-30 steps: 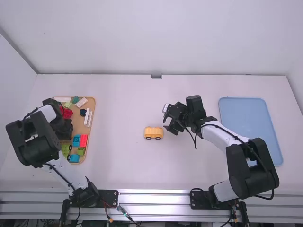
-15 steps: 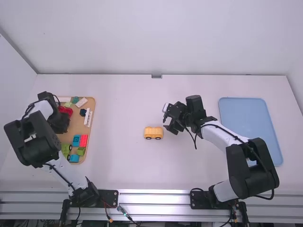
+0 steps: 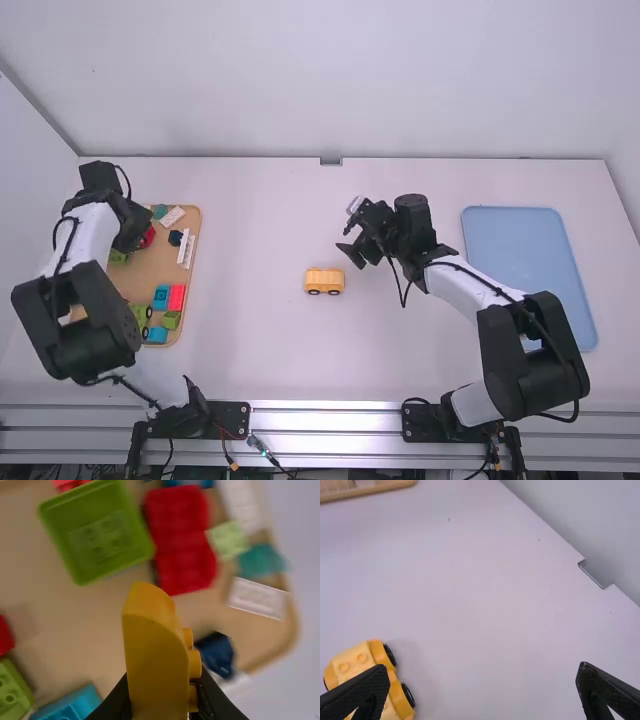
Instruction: Assemble lego blocks to make yellow taxi
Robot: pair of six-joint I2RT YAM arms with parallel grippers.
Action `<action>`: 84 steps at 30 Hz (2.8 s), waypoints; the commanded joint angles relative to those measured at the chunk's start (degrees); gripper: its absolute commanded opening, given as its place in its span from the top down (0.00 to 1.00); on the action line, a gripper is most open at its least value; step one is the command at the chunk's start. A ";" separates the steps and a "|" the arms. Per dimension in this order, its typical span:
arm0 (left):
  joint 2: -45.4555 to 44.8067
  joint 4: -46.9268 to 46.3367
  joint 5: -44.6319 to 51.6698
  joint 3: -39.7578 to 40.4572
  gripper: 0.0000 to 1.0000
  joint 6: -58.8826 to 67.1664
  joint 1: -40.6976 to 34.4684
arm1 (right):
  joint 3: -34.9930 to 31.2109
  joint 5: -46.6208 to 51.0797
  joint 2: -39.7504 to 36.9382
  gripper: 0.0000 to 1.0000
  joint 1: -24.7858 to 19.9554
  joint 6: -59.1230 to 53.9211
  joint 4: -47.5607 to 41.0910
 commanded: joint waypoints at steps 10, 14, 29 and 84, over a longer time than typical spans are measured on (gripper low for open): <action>-17.51 23.91 -0.42 -18.49 0.98 29.42 -24.02 | 0.72 -14.38 -0.59 0.01 -3.54 22.71 11.08; -21.24 33.00 -0.17 -25.29 0.98 37.68 -30.42 | 0.72 -17.62 2.10 0.01 -5.03 28.87 16.81; -21.24 49.66 23.19 -36.46 0.98 51.32 -39.95 | 0.76 -29.77 20.28 0.01 -1.99 54.14 55.89; -7.41 68.48 14.82 -36.48 0.98 46.73 -47.08 | 0.76 -22.77 20.35 0.48 2.62 54.95 56.76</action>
